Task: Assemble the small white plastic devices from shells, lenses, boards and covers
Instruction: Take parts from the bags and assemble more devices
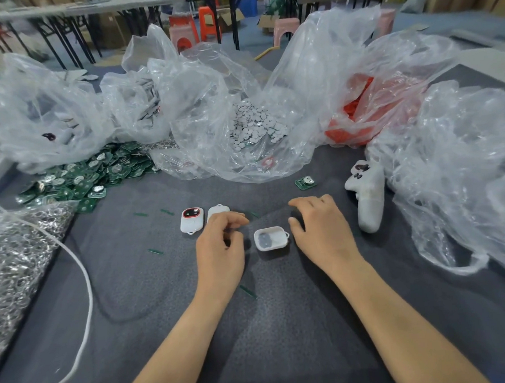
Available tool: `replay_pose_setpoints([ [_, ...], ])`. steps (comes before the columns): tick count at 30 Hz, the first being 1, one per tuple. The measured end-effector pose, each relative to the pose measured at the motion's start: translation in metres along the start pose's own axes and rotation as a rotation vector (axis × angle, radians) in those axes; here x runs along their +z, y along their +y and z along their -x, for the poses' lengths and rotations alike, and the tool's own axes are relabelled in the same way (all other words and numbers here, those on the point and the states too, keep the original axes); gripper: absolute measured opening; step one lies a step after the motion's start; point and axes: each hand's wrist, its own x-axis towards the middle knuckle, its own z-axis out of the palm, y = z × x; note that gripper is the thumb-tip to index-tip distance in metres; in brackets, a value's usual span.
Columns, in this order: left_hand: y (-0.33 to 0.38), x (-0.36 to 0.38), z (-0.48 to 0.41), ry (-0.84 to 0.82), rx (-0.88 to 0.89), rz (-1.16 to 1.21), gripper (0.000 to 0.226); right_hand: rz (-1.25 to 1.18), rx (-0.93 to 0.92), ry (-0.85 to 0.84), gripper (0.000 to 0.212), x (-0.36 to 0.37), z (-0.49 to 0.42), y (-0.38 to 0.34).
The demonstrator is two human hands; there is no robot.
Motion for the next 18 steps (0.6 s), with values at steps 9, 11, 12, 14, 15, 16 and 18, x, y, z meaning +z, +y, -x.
replay_pose_setpoints([
  [9, 0.0, -0.002, 0.001, -0.008, -0.03, -0.02, 0.046, -0.083, -0.006, -0.06, 0.047, -0.005, -0.001, 0.004],
  [11, 0.0, -0.002, 0.0, -0.027, -0.038, -0.036, 0.048, -0.102, -0.006, -0.059, 0.043, -0.003, -0.002, 0.006],
  [12, 0.0, -0.002, 0.001, -0.034, -0.04, -0.041, 0.049, -0.124, 0.002, -0.031, 0.04, -0.003, -0.002, 0.006],
  [14, 0.0, -0.002, 0.001, -0.041, -0.039, -0.049, 0.049, -0.17, 0.027, 0.048, 0.036, -0.004, -0.003, 0.007],
  [15, 0.0, -0.002, 0.001, -0.043, -0.035, -0.052, 0.05, -0.204, 0.042, 0.075, 0.034, -0.004, -0.003, 0.007],
  [16, 0.0, -0.002, 0.001, -0.046, -0.028, -0.054, 0.05, -0.262, 0.057, 0.084, 0.032, -0.005, -0.002, 0.007],
  [18, 0.001, -0.001, 0.002, -0.058, -0.01, -0.064, 0.046, -0.445, 0.095, 0.077, 0.028, -0.007, -0.001, 0.006],
])
